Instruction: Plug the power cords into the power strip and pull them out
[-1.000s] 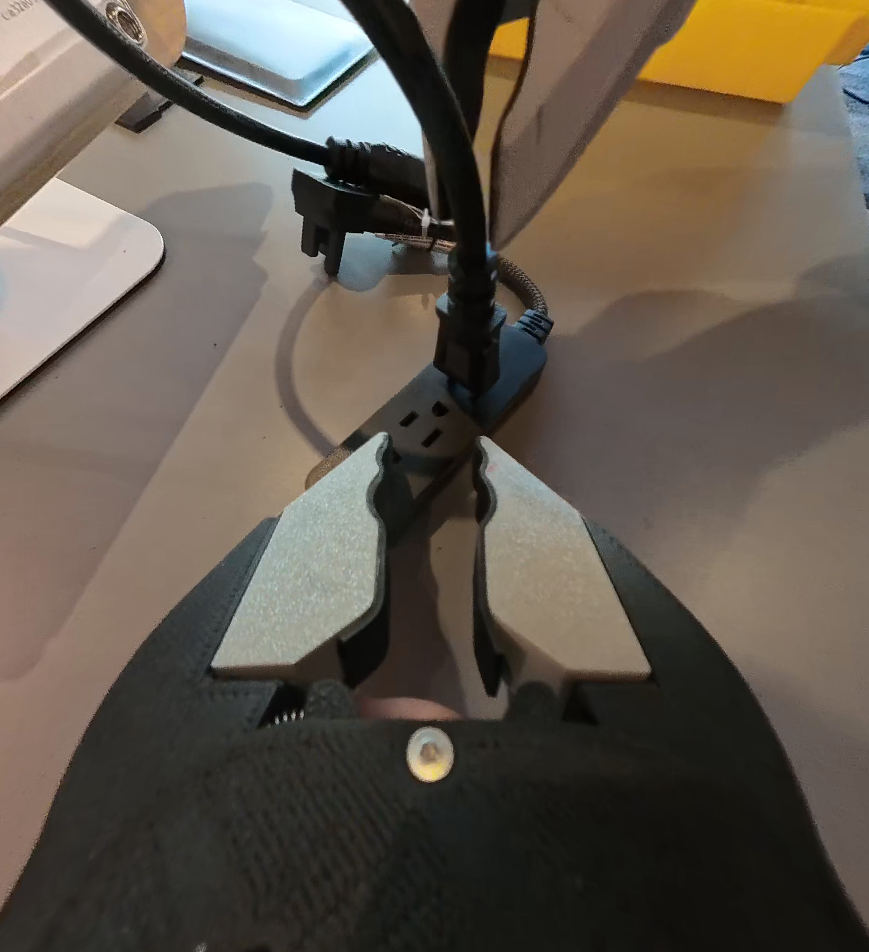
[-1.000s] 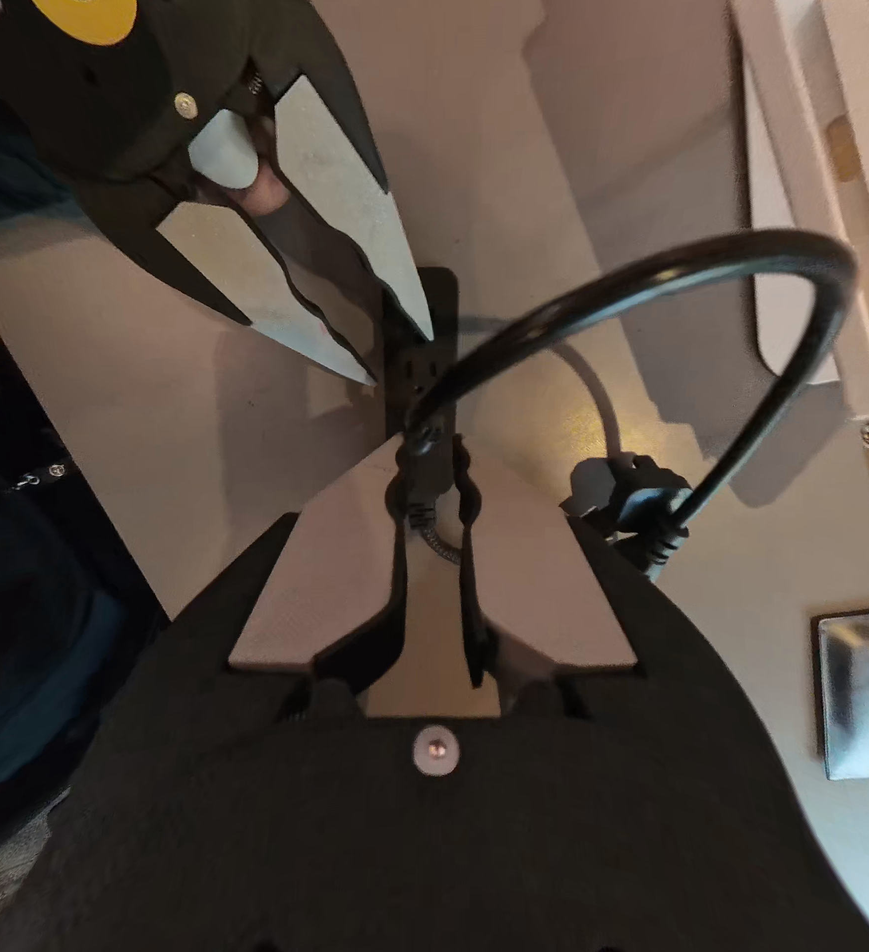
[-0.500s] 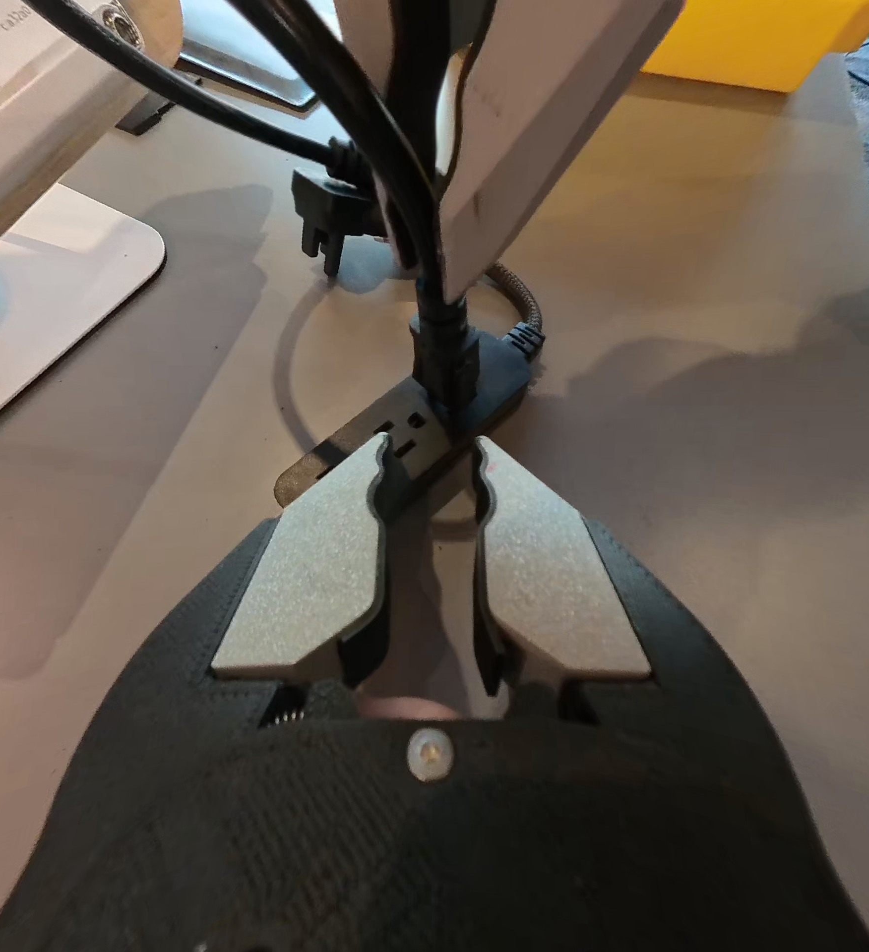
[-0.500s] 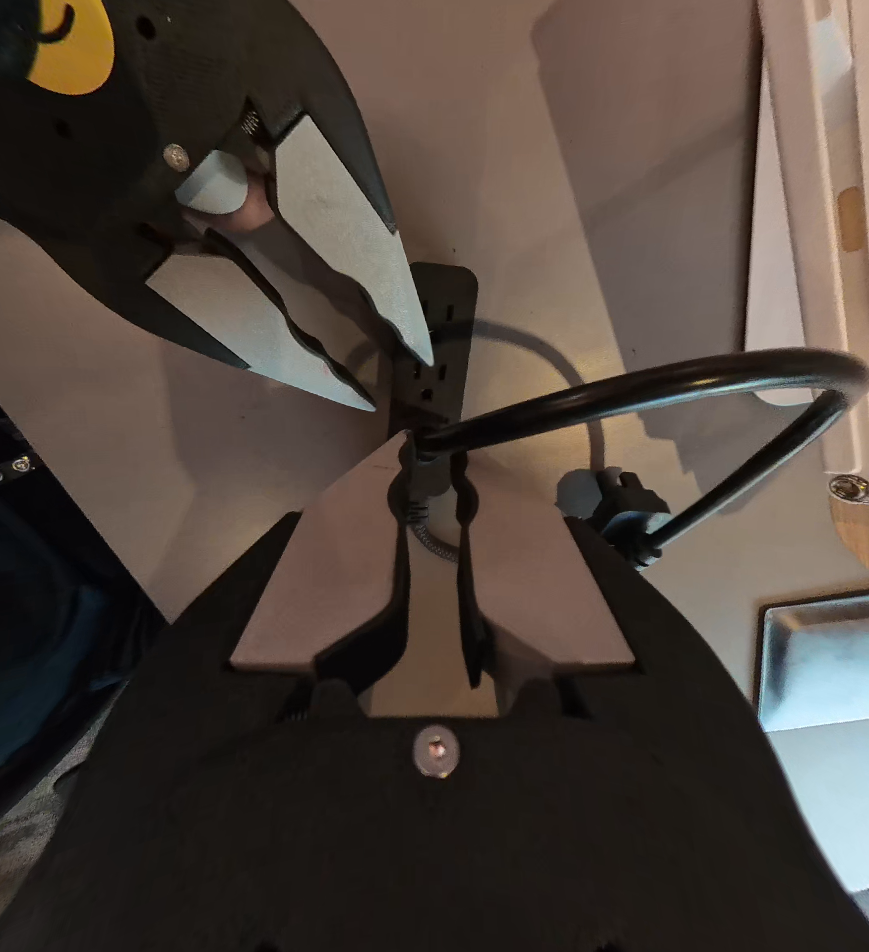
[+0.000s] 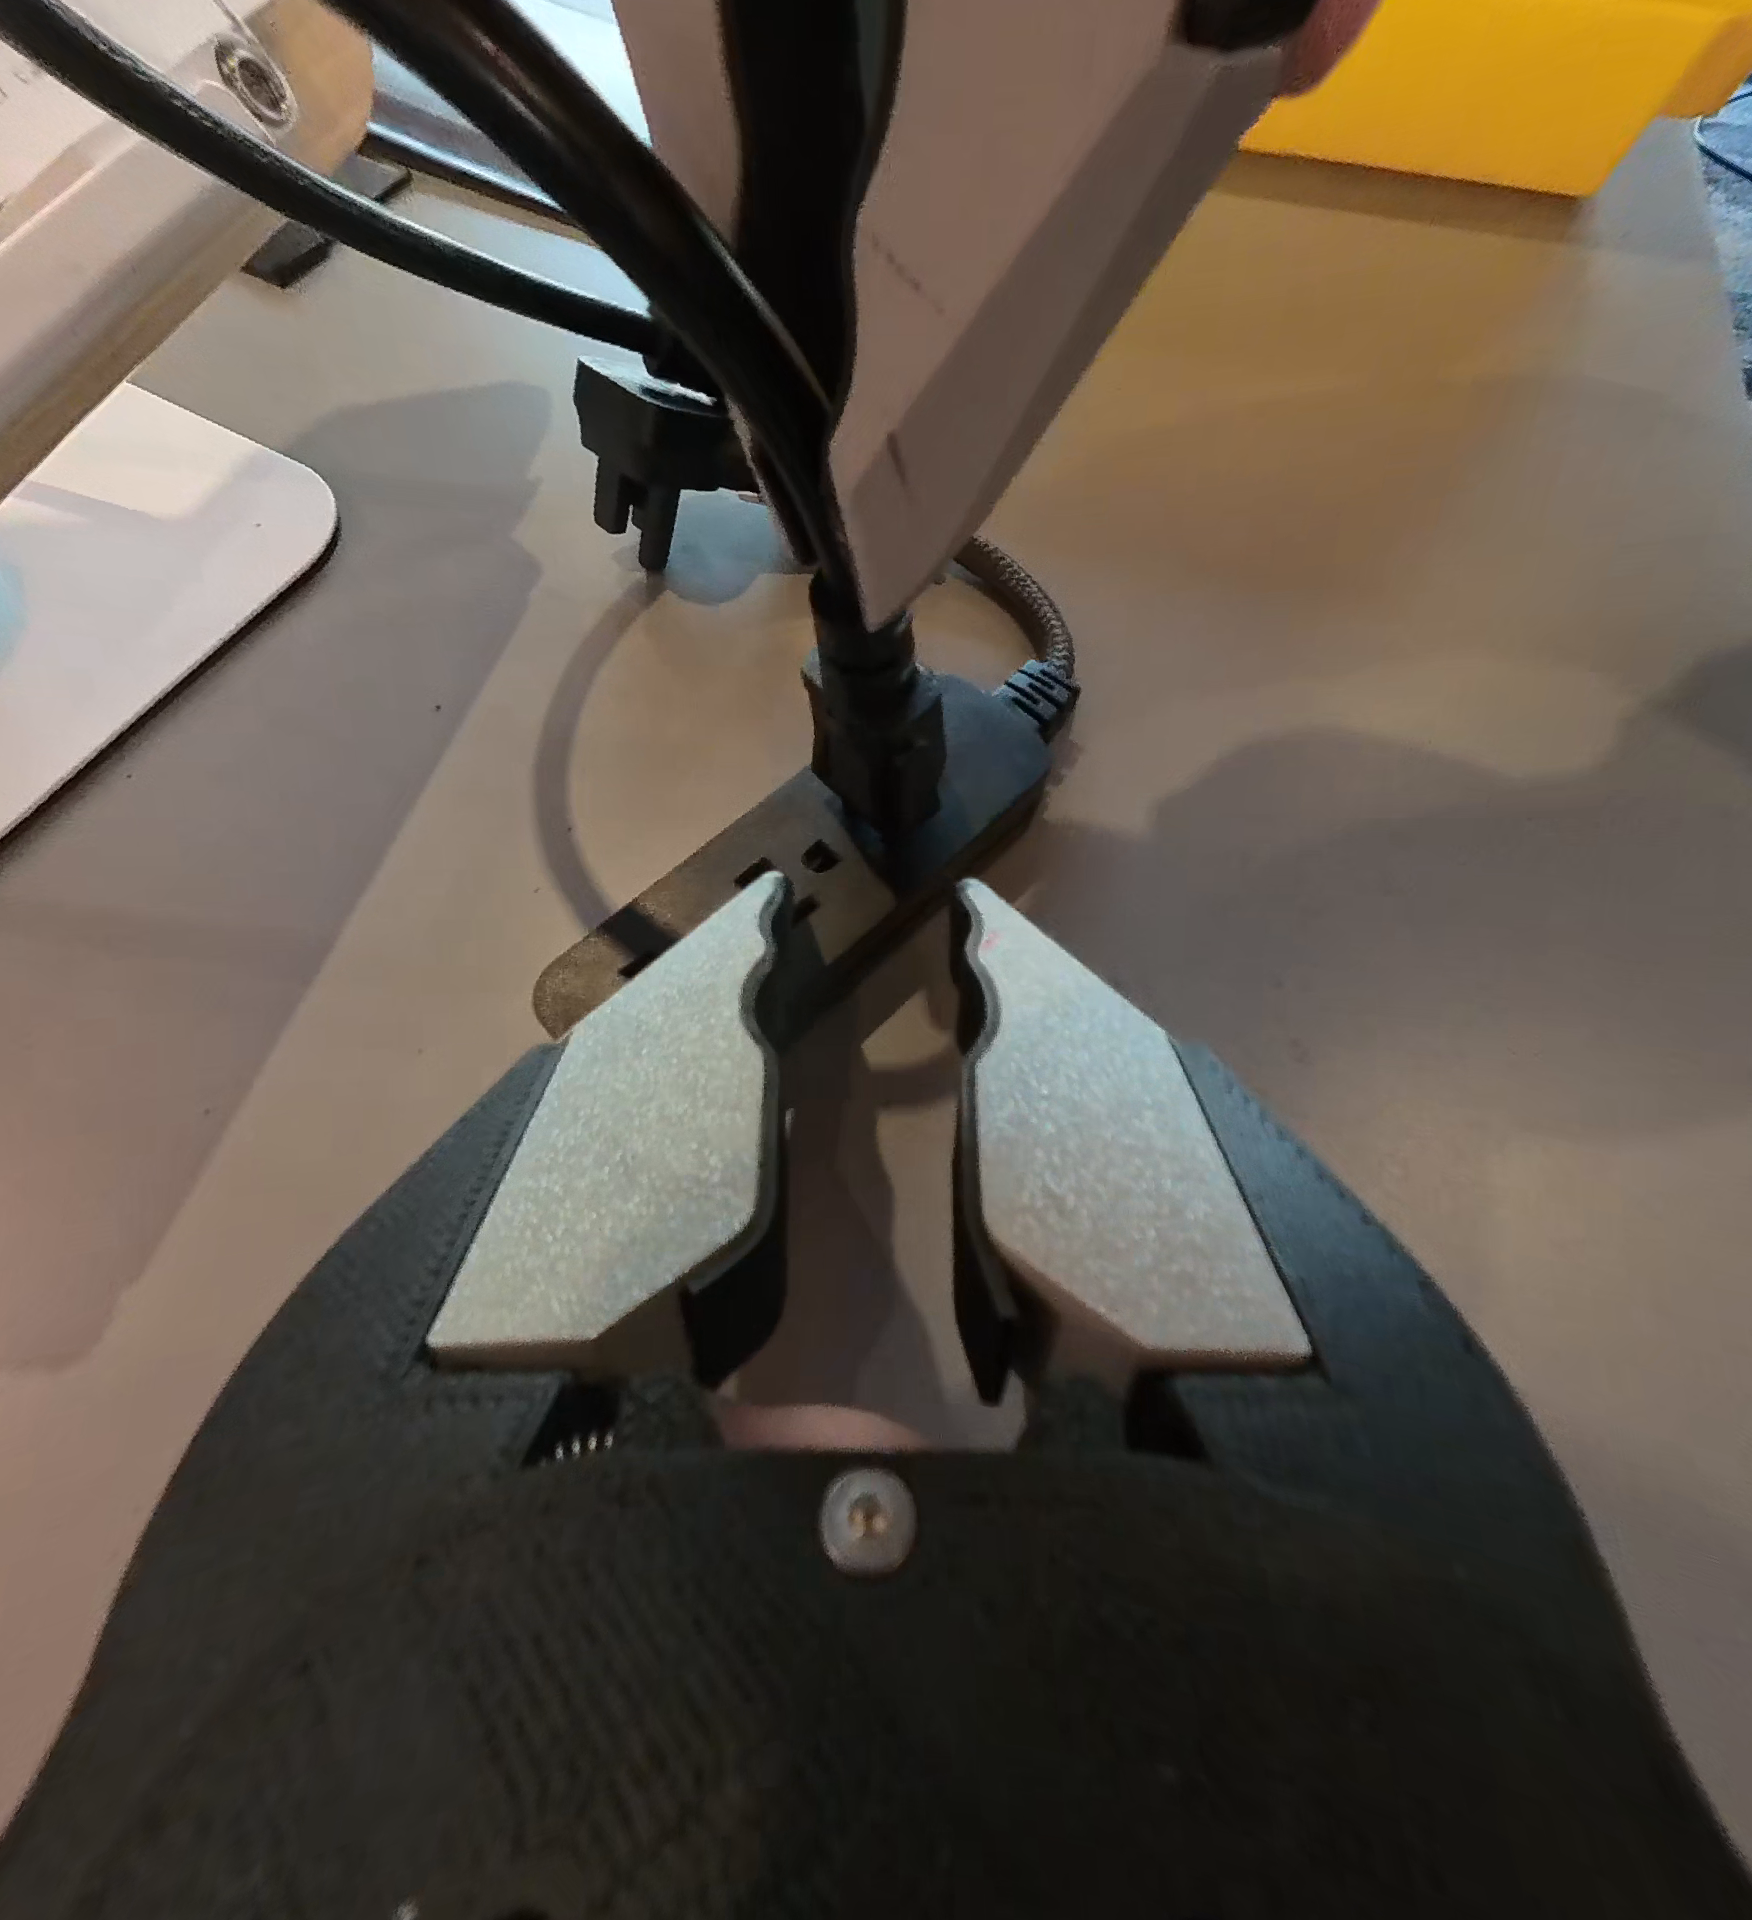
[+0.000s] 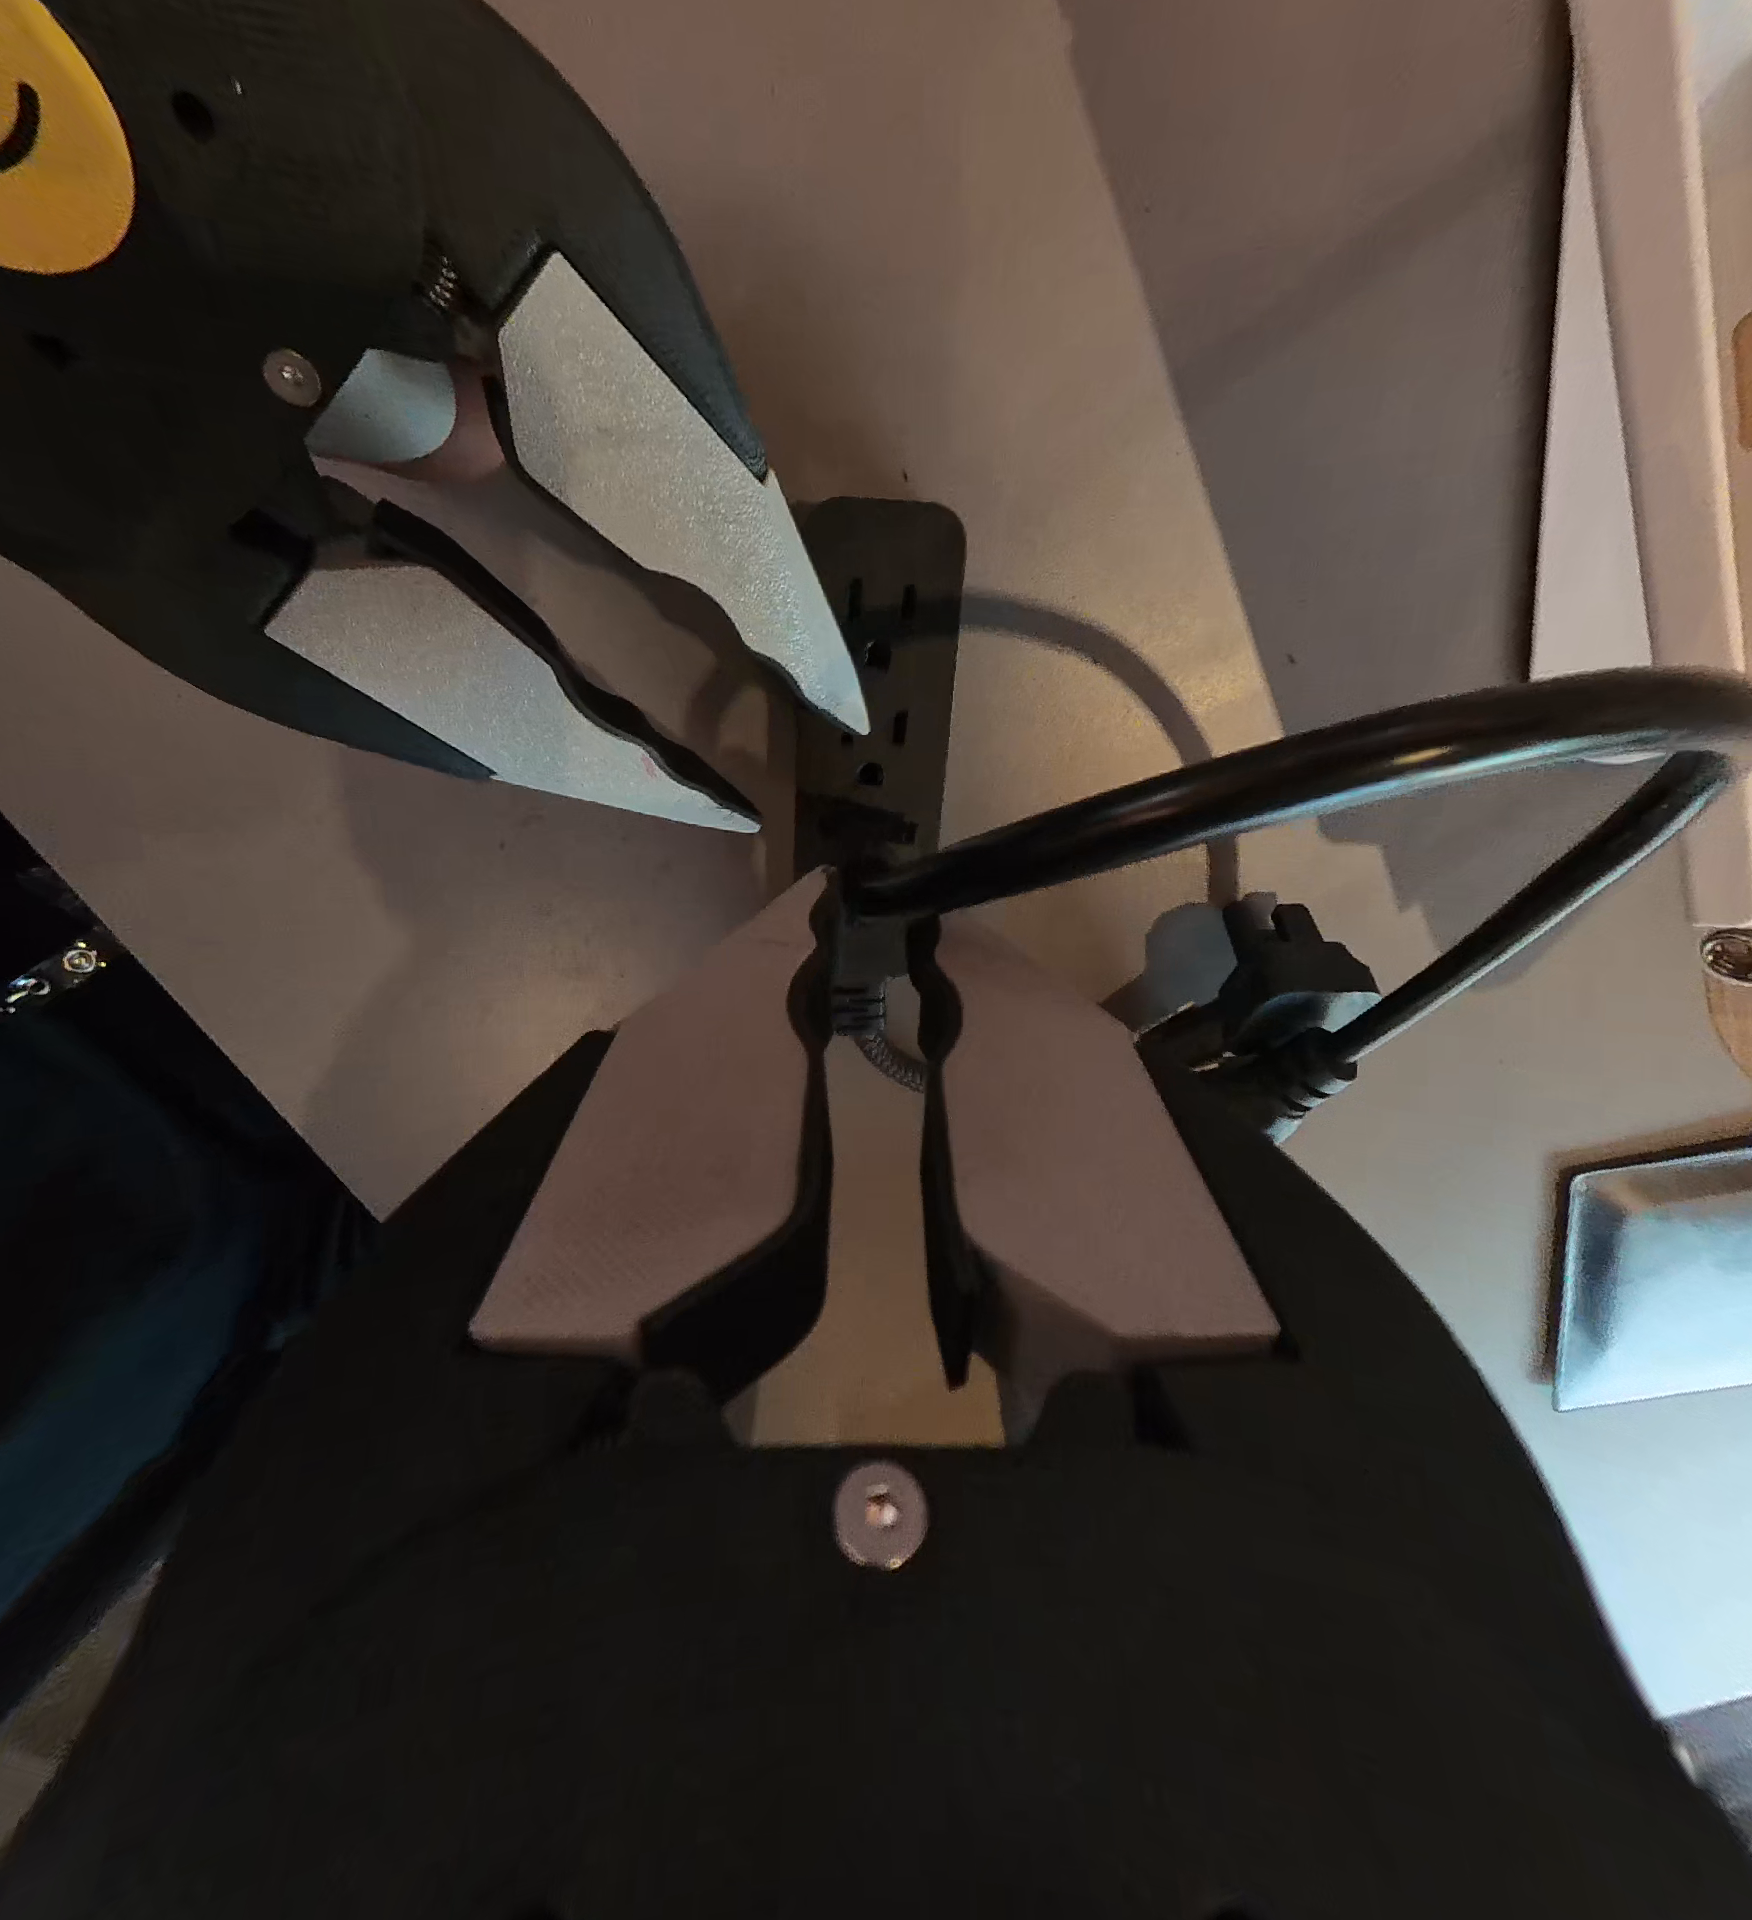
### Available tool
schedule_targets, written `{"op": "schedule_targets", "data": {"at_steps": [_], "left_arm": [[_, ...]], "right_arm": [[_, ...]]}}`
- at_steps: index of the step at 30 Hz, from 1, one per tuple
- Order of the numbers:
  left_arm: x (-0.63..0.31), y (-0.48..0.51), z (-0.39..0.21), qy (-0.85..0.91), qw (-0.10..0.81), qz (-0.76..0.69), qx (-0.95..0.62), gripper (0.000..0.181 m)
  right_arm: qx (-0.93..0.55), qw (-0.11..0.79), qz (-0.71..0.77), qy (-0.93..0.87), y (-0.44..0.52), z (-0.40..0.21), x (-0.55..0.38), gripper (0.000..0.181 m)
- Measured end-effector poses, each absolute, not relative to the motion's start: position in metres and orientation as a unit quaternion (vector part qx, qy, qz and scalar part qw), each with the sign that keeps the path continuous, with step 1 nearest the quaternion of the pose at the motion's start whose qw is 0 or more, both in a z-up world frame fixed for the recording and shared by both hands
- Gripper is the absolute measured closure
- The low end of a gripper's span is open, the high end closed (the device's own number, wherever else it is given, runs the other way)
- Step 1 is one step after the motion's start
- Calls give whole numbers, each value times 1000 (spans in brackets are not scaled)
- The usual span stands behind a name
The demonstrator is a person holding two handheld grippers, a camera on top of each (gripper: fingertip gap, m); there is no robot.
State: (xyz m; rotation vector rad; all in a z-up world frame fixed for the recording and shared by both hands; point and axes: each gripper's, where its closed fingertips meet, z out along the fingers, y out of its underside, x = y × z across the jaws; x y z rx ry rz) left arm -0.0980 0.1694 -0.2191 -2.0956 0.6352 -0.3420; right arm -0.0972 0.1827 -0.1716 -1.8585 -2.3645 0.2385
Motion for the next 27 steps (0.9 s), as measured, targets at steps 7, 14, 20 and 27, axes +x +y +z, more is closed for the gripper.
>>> {"op": "schedule_targets", "data": {"at_steps": [7,14,20,27], "left_arm": [[-99,170,-220,255,445,-136,-848,154],[-98,169,-224,258,439,-134,-850,154],[-97,168,-226,261,432,-135,-852,154],[-96,168,-226,264,433,-132,-851,155]], "right_arm": [[-620,38,72,-780,182,-172,-96,173],[-626,28,36,-779,183,-172,-95,173],[-615,60,54,-784,182,-171,-96,173],[-606,99,100,-783,177,-172,-90,168]]}}
